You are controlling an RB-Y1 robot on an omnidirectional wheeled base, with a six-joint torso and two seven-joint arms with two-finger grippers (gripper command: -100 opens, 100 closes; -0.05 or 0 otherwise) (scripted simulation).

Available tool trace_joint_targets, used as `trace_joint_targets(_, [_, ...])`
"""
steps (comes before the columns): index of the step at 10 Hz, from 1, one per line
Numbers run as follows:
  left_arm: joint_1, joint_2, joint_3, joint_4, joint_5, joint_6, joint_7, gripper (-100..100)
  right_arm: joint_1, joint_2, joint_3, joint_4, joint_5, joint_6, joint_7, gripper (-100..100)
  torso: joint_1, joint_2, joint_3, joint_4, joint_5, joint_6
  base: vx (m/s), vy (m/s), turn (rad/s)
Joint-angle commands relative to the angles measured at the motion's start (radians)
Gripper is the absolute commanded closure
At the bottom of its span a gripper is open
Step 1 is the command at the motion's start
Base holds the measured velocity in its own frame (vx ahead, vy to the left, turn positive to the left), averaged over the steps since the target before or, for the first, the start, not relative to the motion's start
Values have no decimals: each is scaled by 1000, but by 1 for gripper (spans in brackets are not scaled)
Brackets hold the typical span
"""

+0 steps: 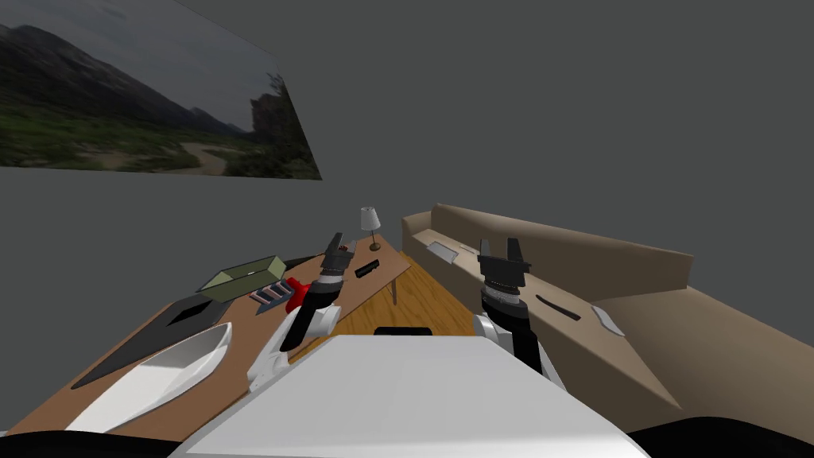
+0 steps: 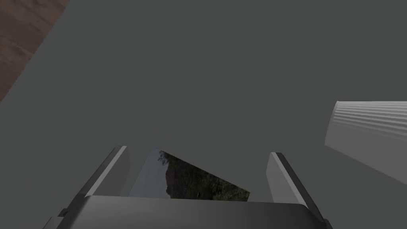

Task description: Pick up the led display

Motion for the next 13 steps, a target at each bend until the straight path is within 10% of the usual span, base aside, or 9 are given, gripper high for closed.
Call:
trace_joint_targets(1, [3, 10, -10, 9, 2, 30, 9, -100, 0, 0, 0, 0, 0, 0, 0, 0, 0, 0, 0, 0, 0, 0, 18, -66, -14])
trace_joint_targets(13, [-46, 230, -4, 265, 148, 334, 144, -100, 0, 0, 0, 0, 0, 0, 0, 0, 2, 0, 0, 0, 0, 0, 32, -61, -49])
